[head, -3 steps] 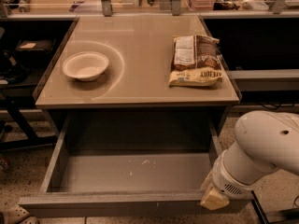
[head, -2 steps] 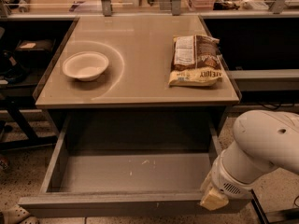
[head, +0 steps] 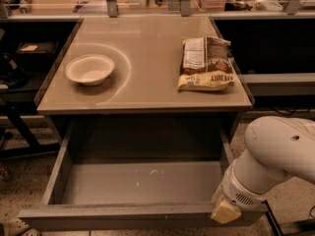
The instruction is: Open top drawer
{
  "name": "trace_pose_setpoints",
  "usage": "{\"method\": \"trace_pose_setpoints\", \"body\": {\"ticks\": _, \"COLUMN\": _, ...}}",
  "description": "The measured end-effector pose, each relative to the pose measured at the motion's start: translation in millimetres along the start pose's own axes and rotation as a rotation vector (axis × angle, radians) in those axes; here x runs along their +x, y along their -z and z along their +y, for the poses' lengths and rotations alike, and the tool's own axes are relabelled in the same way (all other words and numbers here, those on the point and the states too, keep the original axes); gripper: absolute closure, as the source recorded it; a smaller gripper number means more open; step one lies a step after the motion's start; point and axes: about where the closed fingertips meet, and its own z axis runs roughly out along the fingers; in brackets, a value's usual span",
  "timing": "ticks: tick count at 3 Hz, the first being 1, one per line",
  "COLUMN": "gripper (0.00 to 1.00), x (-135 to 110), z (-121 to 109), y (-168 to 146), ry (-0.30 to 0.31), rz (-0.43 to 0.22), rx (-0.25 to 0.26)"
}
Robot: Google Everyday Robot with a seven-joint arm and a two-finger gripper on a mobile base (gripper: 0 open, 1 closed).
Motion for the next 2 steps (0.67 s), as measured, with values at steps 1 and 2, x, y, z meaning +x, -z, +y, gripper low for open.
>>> {"method": "trace_pose_setpoints", "body": {"ticks": 1, "gripper": 1.00, "x": 4.7, "z": 5.6, "y": -1.3, "ry": -0.011, "rz": 0.009, "rx": -0.012}}
{"method": "trace_pose_setpoints", "body": {"ticks": 2, "gripper": 1.00, "x": 8.0, "z": 11.7, "y": -1.9, "ry": -0.020, "rz": 0.014, "rx": -0.021}}
